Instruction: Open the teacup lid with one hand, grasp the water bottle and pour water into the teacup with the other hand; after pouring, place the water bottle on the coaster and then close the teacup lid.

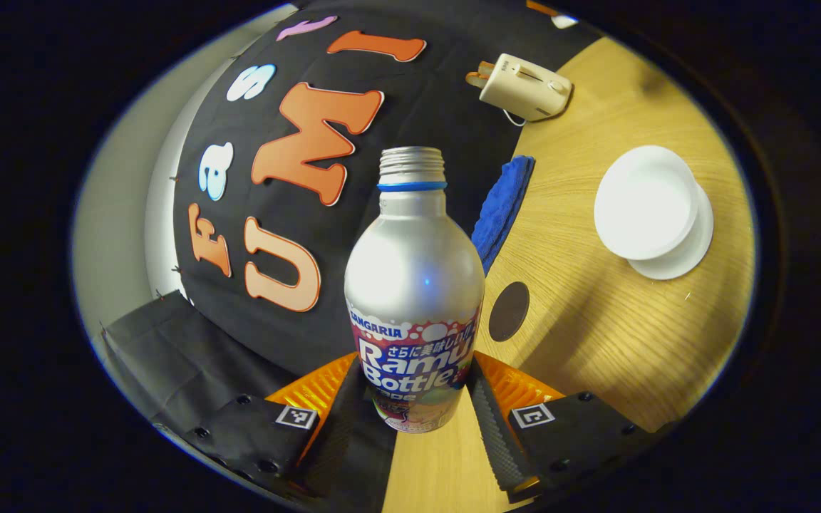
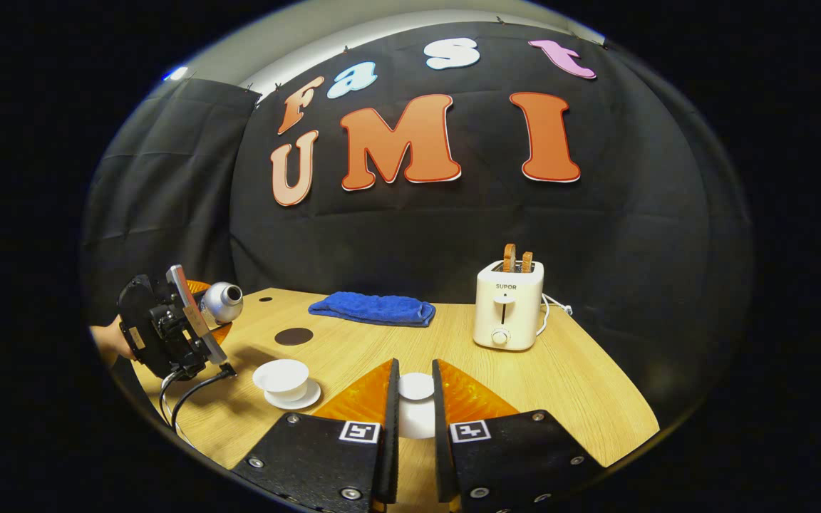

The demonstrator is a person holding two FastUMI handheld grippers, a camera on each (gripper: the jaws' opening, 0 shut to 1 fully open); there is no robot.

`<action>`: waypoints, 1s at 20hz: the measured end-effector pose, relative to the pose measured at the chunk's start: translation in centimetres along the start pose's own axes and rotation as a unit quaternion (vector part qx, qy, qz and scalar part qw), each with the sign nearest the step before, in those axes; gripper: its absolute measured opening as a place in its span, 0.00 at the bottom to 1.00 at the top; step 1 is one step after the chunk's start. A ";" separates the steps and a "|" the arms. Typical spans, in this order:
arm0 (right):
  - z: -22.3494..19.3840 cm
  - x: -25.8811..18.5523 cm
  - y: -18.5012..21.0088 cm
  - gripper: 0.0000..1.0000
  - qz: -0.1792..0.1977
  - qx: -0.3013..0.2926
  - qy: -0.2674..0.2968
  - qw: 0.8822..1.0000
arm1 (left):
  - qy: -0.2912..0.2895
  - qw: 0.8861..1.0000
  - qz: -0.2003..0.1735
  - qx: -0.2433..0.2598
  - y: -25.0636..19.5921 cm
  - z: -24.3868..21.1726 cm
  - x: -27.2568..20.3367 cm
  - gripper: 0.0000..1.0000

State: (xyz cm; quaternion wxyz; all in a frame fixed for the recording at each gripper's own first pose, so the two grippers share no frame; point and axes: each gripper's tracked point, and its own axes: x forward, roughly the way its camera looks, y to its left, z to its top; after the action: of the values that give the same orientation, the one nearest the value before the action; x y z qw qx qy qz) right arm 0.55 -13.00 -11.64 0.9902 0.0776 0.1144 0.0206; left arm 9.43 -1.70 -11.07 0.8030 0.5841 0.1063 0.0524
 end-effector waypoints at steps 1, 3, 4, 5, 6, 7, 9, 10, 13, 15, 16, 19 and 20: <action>0.0 0.1 -0.1 0.22 0.002 0.001 -0.001 1.000 | -0.003 1.000 0.004 0.019 0.1 0.2 0.0 0.84; -0.1 0.3 -0.3 0.22 0.008 0.005 -0.001 1.000 | -0.010 0.999 0.013 0.050 0.3 0.5 0.0 0.80; -0.2 0.5 -0.4 0.22 0.009 0.008 0.001 1.000 | -0.009 0.998 0.017 0.061 0.3 0.5 -0.1 0.84; -0.3 0.5 -0.4 0.22 0.012 0.007 0.001 1.000 | -0.013 0.997 0.019 0.074 0.3 0.7 -0.1 0.87; -0.4 0.4 -0.5 0.22 0.013 0.004 0.001 1.000 | -0.014 0.996 0.024 0.086 0.5 0.8 -0.4 0.87; -0.5 0.1 -0.6 0.22 0.016 -0.002 0.004 1.000 | -0.017 0.994 0.027 0.100 0.6 1.1 -0.4 0.84; -0.4 -0.4 -1.3 0.22 0.010 -0.006 -0.001 1.000 | -0.016 0.991 0.039 0.128 1.2 1.3 -0.4 0.84; -0.4 -0.7 -1.4 0.22 0.011 0.000 -0.001 1.000 | -0.022 0.989 0.041 0.142 1.2 1.6 -0.5 0.84; 0.0 -1.4 -1.7 0.22 0.008 0.011 -0.008 1.000 | -0.034 0.983 0.051 0.175 2.4 2.7 -0.1 0.87; 0.3 -1.7 -1.9 0.22 0.002 0.011 -0.015 1.000 | -0.046 0.975 0.062 0.208 3.1 3.3 0.2 0.84; 0.4 -2.0 -1.9 0.22 0.002 0.013 -0.015 1.000 | -0.050 0.972 0.064 0.220 3.4 3.4 0.3 0.87; 0.4 -2.4 -1.9 0.22 -0.003 0.010 -0.018 1.000 | -0.057 0.964 0.067 0.251 3.7 3.4 0.2 0.84; 0.5 -2.6 -2.1 0.22 -0.006 0.009 -0.019 1.000 | -0.060 0.960 0.069 0.265 3.8 3.5 0.2 0.84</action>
State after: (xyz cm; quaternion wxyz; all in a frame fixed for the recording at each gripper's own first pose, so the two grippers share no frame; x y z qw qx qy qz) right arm -1.84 -15.27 -10.86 0.9916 0.0861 0.0957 0.0118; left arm 10.60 -3.74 -6.49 0.6191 0.7837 0.0278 0.0425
